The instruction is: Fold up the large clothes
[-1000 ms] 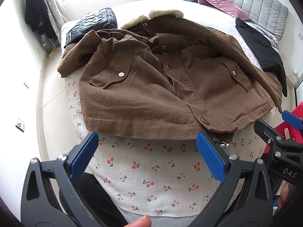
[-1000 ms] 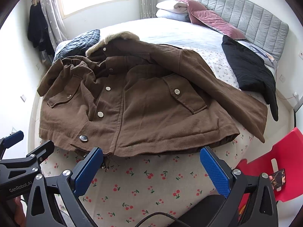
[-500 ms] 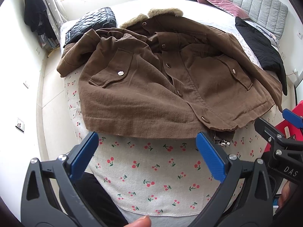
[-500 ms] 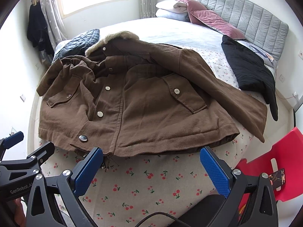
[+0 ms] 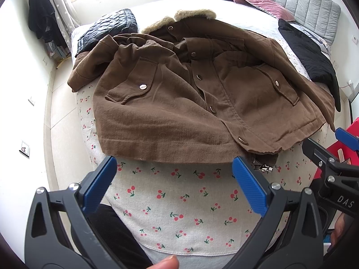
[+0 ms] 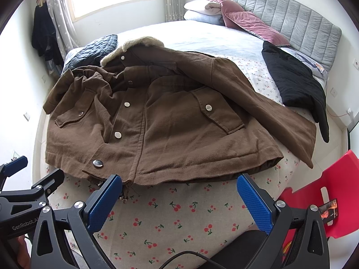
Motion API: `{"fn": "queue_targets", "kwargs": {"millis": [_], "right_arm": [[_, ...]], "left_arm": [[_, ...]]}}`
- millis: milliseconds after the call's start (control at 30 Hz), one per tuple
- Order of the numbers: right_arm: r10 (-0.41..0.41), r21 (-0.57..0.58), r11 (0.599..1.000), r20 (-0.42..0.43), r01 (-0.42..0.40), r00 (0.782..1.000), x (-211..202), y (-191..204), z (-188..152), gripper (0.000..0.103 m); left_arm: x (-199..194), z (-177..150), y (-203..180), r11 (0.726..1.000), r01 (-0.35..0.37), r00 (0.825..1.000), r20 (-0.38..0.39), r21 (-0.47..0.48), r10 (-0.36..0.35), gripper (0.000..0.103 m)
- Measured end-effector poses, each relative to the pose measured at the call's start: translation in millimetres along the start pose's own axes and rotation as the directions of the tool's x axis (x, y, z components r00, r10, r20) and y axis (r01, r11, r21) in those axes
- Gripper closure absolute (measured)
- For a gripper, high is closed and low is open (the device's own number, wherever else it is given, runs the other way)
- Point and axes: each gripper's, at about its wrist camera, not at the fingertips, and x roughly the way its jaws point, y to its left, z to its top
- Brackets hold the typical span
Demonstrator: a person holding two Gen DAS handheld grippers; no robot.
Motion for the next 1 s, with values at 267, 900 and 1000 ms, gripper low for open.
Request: {"fn": "queue_targets", "kwargs": {"millis": [267, 900, 1000], "right_arm": [[-0.001, 0.003, 1.0, -0.001, 0.001, 1.0, 0, 0, 0, 0.0], [-0.068, 0.013, 0.998, 0.0, 0.068, 0.998, 2, -1, 9, 0.0], [-0.066, 0.005, 0.998, 0.005, 0.066, 0.998, 4, -1, 13, 0.0]], "left_arm": [[0, 0, 0, 1.0, -0.001, 1.0, 0.0, 0.0, 0.001, 0.001], [8, 4, 8, 1.0, 0.001, 1.0, -0.012, -0.012, -0.001, 0.001], [10, 8, 9, 1.0, 0.004, 1.0, -0.011, -0.006, -0.004, 0.001]]}}
